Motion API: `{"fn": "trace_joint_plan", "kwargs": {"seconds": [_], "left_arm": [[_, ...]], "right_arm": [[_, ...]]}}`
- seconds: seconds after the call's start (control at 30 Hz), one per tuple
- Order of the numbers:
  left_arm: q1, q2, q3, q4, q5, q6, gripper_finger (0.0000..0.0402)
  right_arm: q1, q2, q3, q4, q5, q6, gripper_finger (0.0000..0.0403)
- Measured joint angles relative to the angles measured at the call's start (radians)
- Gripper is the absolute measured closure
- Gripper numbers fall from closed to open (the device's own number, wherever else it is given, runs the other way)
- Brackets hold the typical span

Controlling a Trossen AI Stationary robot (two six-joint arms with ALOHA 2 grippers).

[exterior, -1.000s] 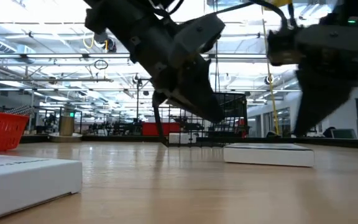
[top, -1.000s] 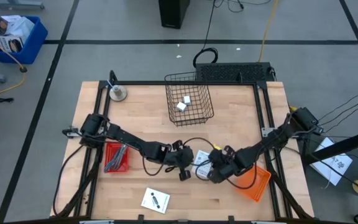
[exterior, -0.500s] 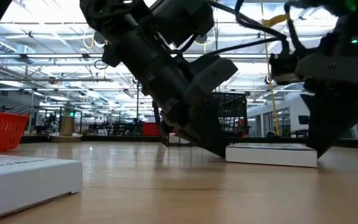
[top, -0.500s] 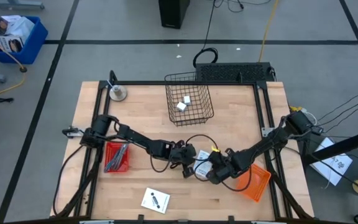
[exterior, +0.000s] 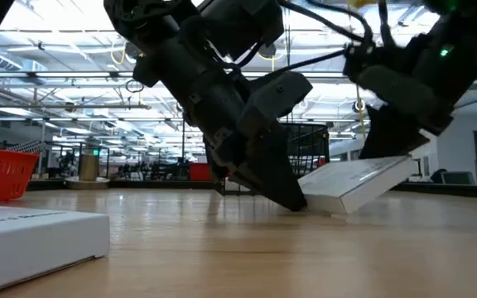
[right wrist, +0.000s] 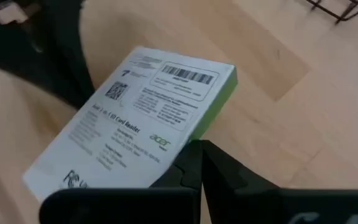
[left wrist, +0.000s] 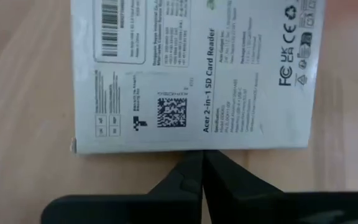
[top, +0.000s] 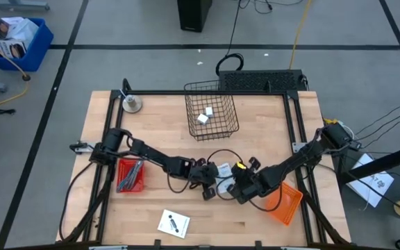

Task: Pick and place items into bin
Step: Put the right card reader box into the orange basket

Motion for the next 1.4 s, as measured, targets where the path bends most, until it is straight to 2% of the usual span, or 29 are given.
{"fn": "trace_joint_plan", "kwargs": {"seconds": [0.13, 0.37, 0.5, 0.63, 0.73, 0.87, 1.0, 1.13, 1.27, 1.4], "left_arm": [[-0.005, 0.001, 0.000, 0.002, 0.000, 0.004, 0.0397], [-0.008, 0.002, -0.001, -0.001, 0.012, 0.000, 0.0382], [-0.008, 0.002, -0.001, -0.001, 0.019, 0.000, 0.0391], [-0.008, 0.002, -0.001, -0.001, 0.023, 0.004, 0.0397], [-0.010, 0.002, -0.002, -0.001, 0.029, -0.001, 0.0387], [-0.003, 0.008, 0.000, 0.027, 0.023, 0.000, 0.0380], [-0.004, 0.008, -0.001, 0.042, 0.020, 0.003, 0.0392], [-0.008, 0.007, -0.001, 0.038, 0.018, 0.003, 0.0397], [-0.009, 0.007, -0.001, 0.039, 0.022, 0.003, 0.0382], [-0.010, 0.007, -0.001, 0.043, 0.021, 0.009, 0.0377]], "right_arm": [[0.003, -0.001, 0.000, 0.014, -0.011, -0.025, 0.0403], [0.003, -0.002, 0.000, 0.078, -0.006, -0.112, 0.0402], [0.004, -0.002, 0.000, 0.090, -0.004, -0.131, 0.0402], [0.027, -0.003, 0.000, 0.132, 0.047, -0.188, 0.0402], [0.037, -0.008, 0.006, 0.200, 0.082, -0.209, 0.0402], [0.042, 0.002, 0.008, 0.302, -0.046, -0.244, 0.0403], [0.038, -0.005, 0.012, 0.408, -0.041, -0.297, 0.0403], [0.036, 0.001, 0.007, 0.350, -0.048, -0.285, 0.0403], [0.049, -0.018, 0.007, 0.314, -0.094, -0.232, 0.0403], [0.070, -0.040, 0.007, 0.246, -0.250, -0.160, 0.0403]]}}
